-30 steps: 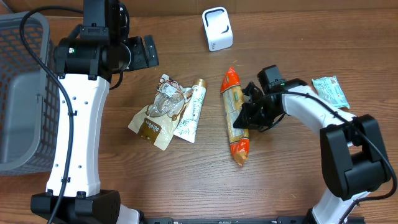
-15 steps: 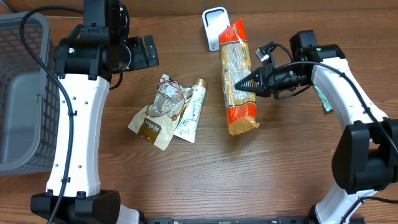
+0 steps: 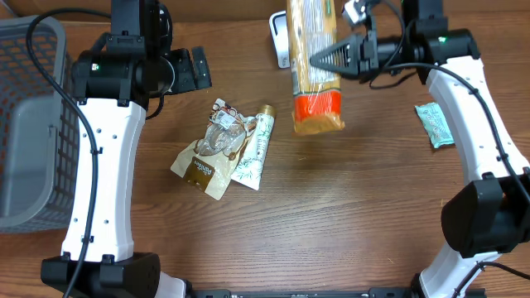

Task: Scan the item barcode
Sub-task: 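Lift the spaghetti pack with the right gripper toward the white scanner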

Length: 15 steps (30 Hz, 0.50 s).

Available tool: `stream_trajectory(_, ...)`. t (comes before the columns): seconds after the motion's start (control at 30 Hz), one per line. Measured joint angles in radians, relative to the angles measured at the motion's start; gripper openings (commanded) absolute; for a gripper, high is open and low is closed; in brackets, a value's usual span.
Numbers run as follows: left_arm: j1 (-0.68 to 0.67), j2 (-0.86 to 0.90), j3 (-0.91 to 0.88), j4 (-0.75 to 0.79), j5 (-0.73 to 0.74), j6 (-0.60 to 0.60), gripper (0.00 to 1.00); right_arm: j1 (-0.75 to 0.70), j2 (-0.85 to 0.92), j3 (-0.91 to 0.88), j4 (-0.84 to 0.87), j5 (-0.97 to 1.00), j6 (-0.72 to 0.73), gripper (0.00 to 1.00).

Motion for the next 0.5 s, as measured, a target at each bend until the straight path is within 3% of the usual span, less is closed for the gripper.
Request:
stream_trajectory(0.37,0.0,0.0,0.0,0.0,0.0,0.0,1.0,0.0,0.0,0.006,0.106,-0.017,0.204,0.04)
stream_trajectory(0.5,0.0,0.0,0.0,-0.001,0.0,0.0,1.0,0.006,0.001,0.005,0.335,-0.017,0.296,0.04)
